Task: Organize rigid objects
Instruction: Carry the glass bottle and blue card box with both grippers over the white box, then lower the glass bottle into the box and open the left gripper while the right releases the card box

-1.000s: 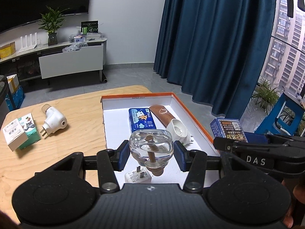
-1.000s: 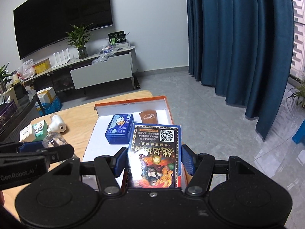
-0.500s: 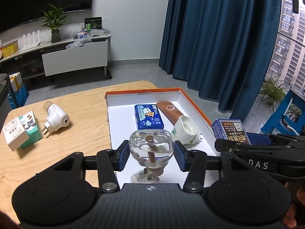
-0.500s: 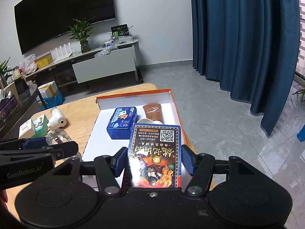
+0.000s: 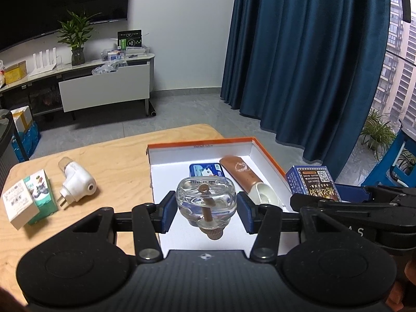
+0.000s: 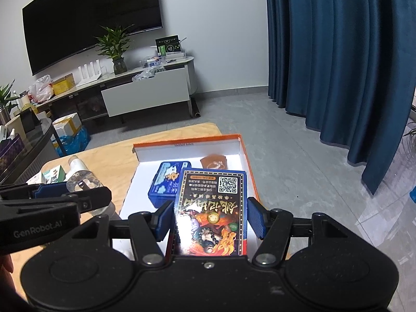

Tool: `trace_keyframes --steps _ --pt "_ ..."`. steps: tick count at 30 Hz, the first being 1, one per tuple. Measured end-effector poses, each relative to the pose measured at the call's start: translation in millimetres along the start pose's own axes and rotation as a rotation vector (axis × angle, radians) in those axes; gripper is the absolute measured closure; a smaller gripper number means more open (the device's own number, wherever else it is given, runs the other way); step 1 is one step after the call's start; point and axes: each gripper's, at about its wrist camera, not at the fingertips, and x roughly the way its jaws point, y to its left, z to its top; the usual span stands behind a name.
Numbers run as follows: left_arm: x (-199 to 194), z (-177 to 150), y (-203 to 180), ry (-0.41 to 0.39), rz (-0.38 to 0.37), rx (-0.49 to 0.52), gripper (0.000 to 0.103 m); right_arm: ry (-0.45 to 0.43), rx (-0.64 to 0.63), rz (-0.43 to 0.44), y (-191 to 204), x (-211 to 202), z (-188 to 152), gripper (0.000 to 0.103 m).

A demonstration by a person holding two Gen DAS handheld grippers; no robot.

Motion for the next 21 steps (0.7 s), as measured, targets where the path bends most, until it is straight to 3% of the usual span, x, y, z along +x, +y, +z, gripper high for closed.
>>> trace_keyframes --steps 21 --pt "15.9 24.7 6.0 -0.034 0.008 -0.007 0.052 -0.013 -0.017 0.004 0.4 23.1 30.6 0.031"
